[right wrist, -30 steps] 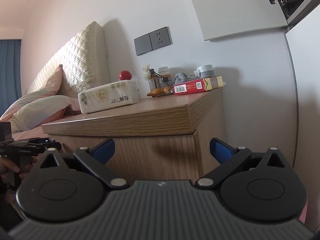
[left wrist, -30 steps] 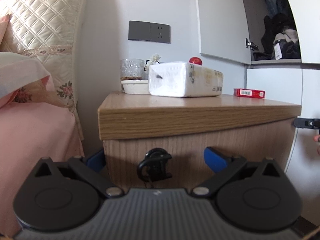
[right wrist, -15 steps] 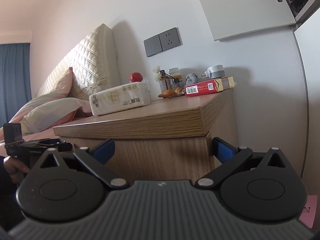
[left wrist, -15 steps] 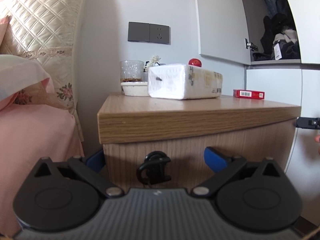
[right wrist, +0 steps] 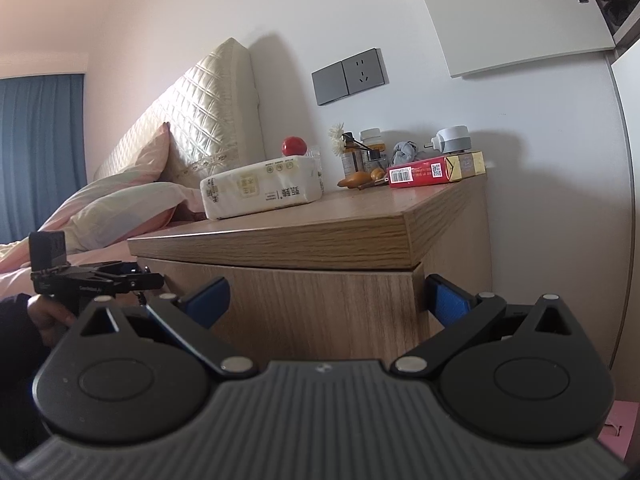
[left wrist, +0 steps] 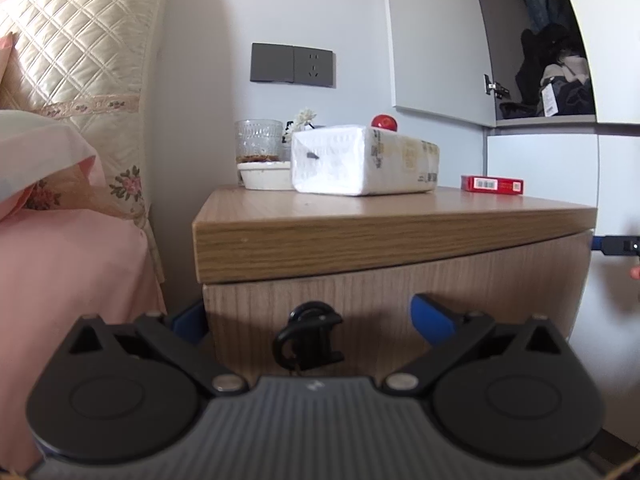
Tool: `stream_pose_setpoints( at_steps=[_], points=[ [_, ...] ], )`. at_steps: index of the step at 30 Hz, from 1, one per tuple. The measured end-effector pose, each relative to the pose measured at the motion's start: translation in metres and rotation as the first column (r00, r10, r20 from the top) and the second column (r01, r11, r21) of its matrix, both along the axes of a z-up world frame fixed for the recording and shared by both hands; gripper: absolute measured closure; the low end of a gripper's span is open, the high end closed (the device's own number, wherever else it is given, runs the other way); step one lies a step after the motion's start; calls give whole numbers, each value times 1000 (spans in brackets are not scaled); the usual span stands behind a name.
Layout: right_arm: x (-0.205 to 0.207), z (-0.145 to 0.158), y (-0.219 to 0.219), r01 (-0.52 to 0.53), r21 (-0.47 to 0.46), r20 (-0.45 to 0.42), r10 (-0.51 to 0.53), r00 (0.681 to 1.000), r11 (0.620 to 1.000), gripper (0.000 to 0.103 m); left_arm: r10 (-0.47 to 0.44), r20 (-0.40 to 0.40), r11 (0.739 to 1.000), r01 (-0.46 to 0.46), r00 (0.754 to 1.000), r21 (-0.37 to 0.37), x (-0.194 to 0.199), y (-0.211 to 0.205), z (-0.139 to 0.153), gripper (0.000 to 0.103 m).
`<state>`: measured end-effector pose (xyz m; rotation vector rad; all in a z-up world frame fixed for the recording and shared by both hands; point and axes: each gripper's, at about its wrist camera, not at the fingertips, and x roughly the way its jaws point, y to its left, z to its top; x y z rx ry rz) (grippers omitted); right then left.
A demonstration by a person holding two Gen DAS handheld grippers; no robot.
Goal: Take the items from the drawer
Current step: 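Pull the drawer outward by its knob with the left tool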
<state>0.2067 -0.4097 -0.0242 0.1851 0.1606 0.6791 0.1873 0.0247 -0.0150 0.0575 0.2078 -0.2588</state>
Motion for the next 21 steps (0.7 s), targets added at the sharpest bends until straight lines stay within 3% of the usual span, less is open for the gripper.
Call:
stream_pose_setpoints(
  at_steps=[21],
  points=[
    [-40,-1,-7,-47,5,21,47,999,999,0,-20,6,1000,20,1000,-6,-43,0,4,0]
  ],
)
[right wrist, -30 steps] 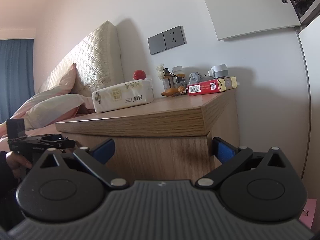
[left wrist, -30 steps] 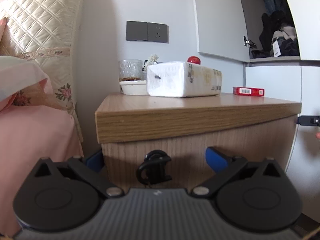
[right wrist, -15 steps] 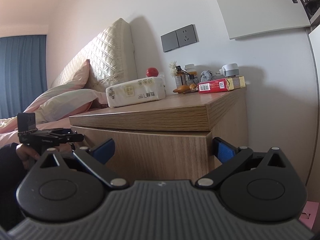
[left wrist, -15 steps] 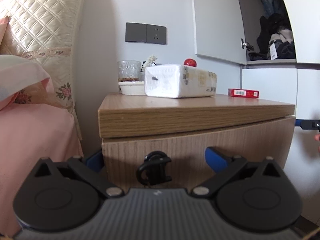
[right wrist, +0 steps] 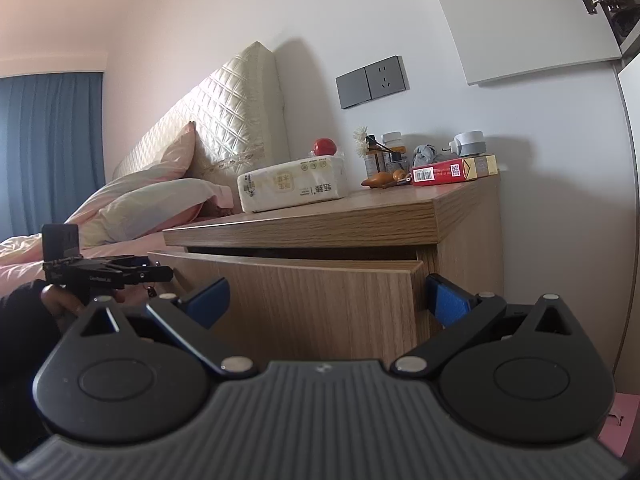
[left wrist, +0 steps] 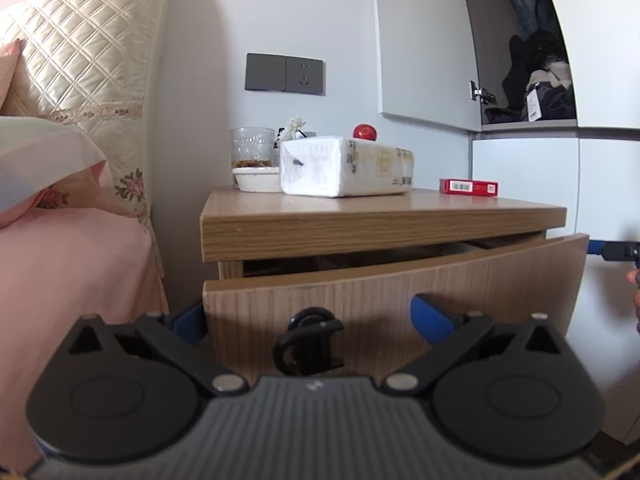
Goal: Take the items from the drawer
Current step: 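Pull the drawer outward by its knob with the left tool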
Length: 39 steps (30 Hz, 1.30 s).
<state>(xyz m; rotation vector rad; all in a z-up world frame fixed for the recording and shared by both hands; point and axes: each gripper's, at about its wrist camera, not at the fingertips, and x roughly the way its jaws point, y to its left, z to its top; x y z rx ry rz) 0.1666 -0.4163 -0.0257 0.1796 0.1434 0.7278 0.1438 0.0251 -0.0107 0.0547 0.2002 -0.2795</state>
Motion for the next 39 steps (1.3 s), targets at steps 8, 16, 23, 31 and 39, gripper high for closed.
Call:
stream_pose_setpoints(
  at_steps=[8,16,23,31,39],
  points=[
    [-25,-1,-4,-17,15,2,17,1000,1000,0,-17,8,1000,17,1000,-3,-26,1,0,0],
    [-50,-1,-5,-27,15,6,27,1000,1000,0,-16,13,1000,17,1000,-6,-52,0,-1,0],
    [-71,-2,-8,-43,20,12,42,999,999,0,-16,12,1000,16,1000,-3,-72,0,0,0],
    [-94,-3,-10,-59,10,23,58,998,998,0,-15,8,1000,15,1000,-1,-93,-1,1,0],
    [-109,-2,-8,-52,0,26,52,998,999,0,-7,-5,1000,7,1000,-3,-106,-1,2,0]
  ],
)
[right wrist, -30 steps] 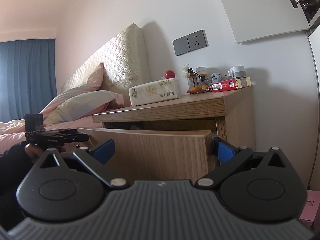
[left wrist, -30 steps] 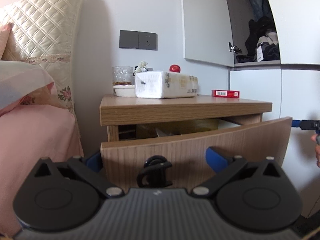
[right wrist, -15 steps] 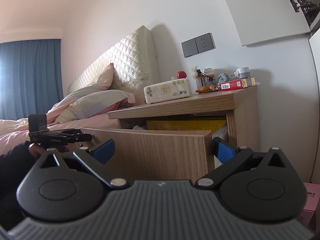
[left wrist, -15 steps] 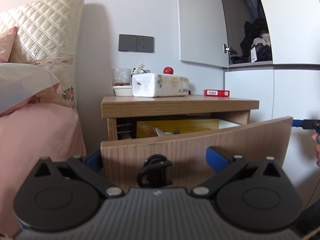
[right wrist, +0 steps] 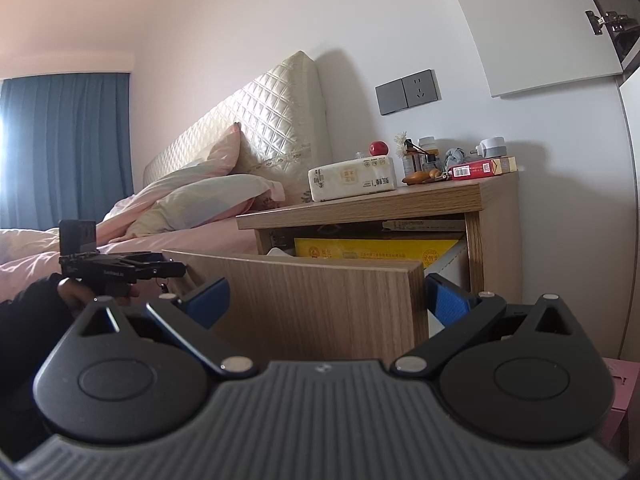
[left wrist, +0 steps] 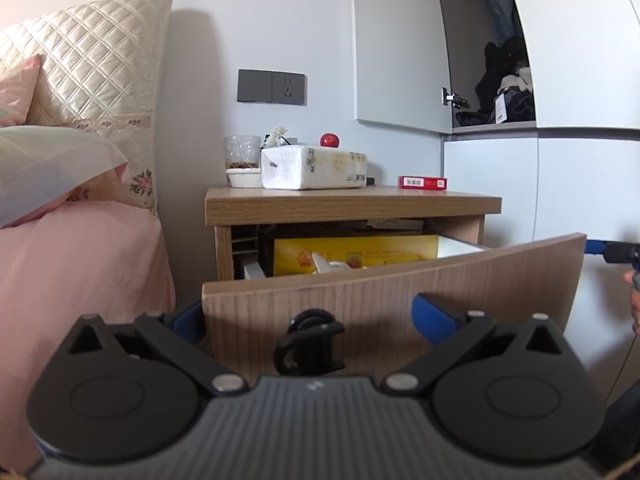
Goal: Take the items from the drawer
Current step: 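Pull the drawer outward by its knob with the left tool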
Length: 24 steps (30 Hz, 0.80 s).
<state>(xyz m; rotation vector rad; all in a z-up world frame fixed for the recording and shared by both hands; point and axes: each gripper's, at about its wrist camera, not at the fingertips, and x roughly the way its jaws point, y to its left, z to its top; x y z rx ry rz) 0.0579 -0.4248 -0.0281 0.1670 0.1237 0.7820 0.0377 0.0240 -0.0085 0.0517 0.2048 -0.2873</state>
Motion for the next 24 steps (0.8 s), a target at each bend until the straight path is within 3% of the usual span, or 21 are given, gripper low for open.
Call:
stream_pose_setpoints(
  at_steps=[10,18,24],
  points=[
    [-7,5,10,78,-33,14,-78,997,996,0,55,-11,998,-55,998,-19,-11,4,7,0],
    [-29,19,11,192,22,50,-192,980,981,0,75,-4,997,-75,997,-7,-28,-2,22,0],
    [-37,35,28,276,40,11,-277,961,960,0,112,8,994,-112,994,-13,-39,-7,37,0]
  ],
)
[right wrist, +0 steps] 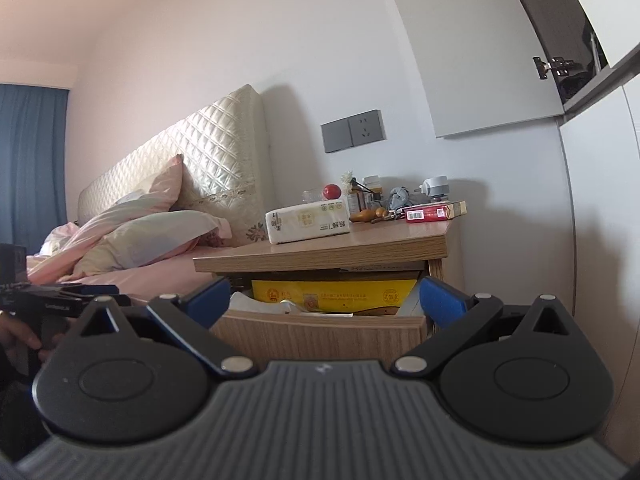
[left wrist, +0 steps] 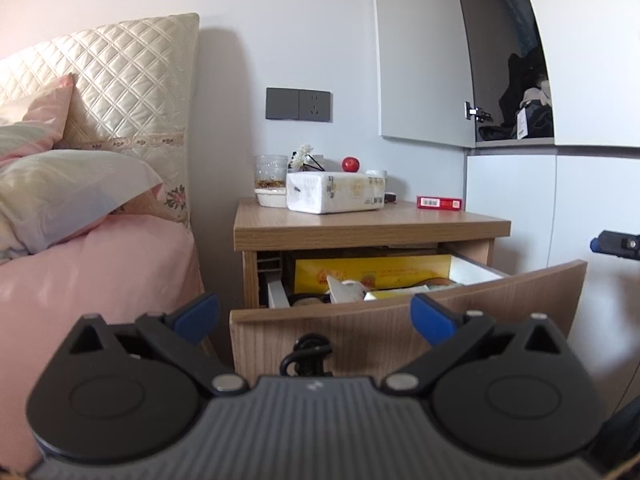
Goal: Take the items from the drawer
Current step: 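Pull the drawer outward by its knob with the left tool, then bring the right tool over the open drawer while the left tool holds the drawer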
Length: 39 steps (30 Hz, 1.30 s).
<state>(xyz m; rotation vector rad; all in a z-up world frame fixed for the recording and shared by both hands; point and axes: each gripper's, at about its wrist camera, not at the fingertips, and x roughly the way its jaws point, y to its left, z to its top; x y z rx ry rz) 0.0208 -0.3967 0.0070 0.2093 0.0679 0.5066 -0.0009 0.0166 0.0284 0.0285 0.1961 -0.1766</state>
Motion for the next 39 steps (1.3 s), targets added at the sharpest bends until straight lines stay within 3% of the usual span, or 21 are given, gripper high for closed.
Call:
stream_pose_setpoints(
  at_steps=[4,15,22,28,34,39],
  points=[
    [1,12,17,54,4,-57,-53,997,999,0,15,-2,1000,-15,1000,6,-1,-3,4,0],
    [-17,56,79,95,-122,-91,-106,990,988,0,55,-19,998,-55,998,23,-3,-14,11,0],
    [-9,51,103,52,-74,-157,-63,986,996,0,72,-24,997,-72,997,16,-2,-16,19,0],
    [1,60,119,80,-70,-140,-89,986,994,0,153,-40,988,-153,987,17,5,-13,29,0],
    [25,63,125,107,-83,-146,-119,982,991,0,261,-78,965,-259,962,32,10,-13,42,0],
    [39,76,133,80,-111,-91,-91,992,991,0,282,-69,957,-275,957,94,9,-31,52,0]
  ],
)
